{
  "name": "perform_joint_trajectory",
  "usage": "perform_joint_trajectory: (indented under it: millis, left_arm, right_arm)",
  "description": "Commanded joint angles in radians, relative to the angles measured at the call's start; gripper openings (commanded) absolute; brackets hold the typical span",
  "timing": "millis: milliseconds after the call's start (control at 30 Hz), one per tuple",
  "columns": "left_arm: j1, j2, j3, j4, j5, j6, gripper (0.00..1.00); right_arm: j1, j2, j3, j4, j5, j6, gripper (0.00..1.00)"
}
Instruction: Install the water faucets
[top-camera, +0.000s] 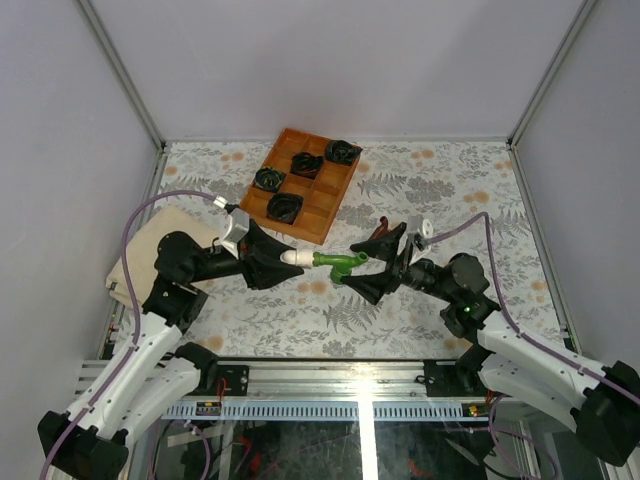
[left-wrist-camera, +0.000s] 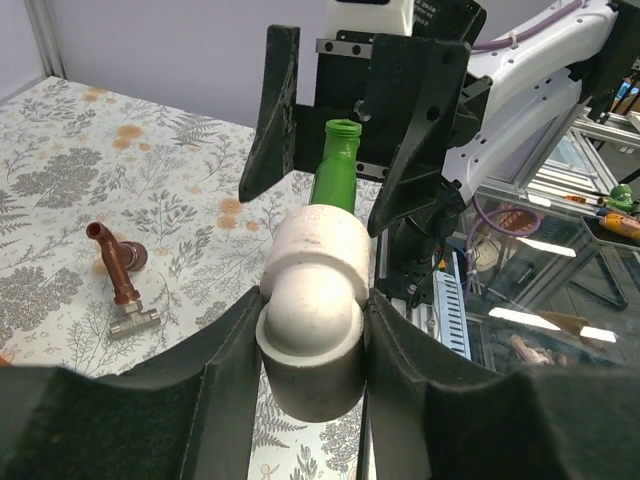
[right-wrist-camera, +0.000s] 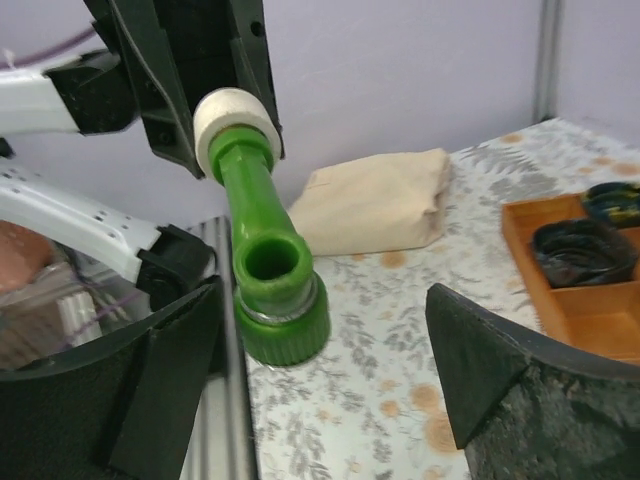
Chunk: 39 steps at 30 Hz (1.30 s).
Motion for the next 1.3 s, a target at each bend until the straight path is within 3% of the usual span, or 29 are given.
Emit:
perform_joint_trajectory:
  millis: [0,67,167,267,400,500,567,633,700,833,900,1067,1267]
  left_arm:
    - [-0.002,0.024,-0.019,0.157,0.009,0.021,0.0]
    - [-0.002,0.027,-0.053,0.195,0.001,0.096,0.0]
    - [-0.002,0.013,-0.086,0.153,-0.041,0.301,0.0]
    - [-0.001,-0.012,-0.107,0.082,-0.078,0.514,0.0]
    - [-0.003,-0.045,-0.093,-0.044,-0.078,0.697,0.0]
    - [-0.004,-0.054,-0.076,-0.12,-0.073,0.786,0.0]
    - [-0.006,-0.051,-0.059,-0.126,-0.035,0.767,0.0]
    - [-0.005,-0.046,-0.043,-0.073,-0.017,0.644,0.0]
    - [-0.006,-0.036,-0.024,-0.022,-0.023,0.518,0.0]
    - [-0.004,-0.028,0.01,0.011,-0.068,0.35,0.0]
    - [-0.005,-0.024,0.026,0.019,-0.077,0.288,0.0]
    - [-0.002,0.005,0.087,-0.028,-0.075,0.157,0.0]
    - [0.003,0.053,0.153,-0.098,-0.07,0.038,0.0]
  right_arm:
    - [0.0,0.094,0.053,0.274,-0.047,0.334,0.81]
    - [0.0,0.124,0.084,0.208,-0.03,0.458,0.52]
    - [0.0,0.124,0.137,-0.016,0.019,0.643,0.29]
    - [-0.001,0.104,0.117,-0.093,0.04,0.899,0.02]
    - [-0.001,0.087,-0.012,0.072,0.032,1.311,0.01]
    - [-0.001,0.127,-0.095,0.435,0.032,1.577,0.23]
    - [-0.001,0.149,-0.072,0.496,-0.012,1.606,0.45]
    - [-0.001,0.143,-0.014,0.423,-0.087,1.517,0.62]
    - [0.0,0.11,0.04,0.238,-0.135,1.357,0.72]
    - [-0.001,-0.036,0.115,-0.312,-0.001,0.927,0.8]
    - [-0.001,-0.116,0.123,-0.465,0.121,0.738,0.82]
    - [-0.001,-0.296,0.057,-0.459,0.234,0.331,0.83]
    - [-0.001,-0.425,0.006,-0.421,0.208,-0.377,0.91]
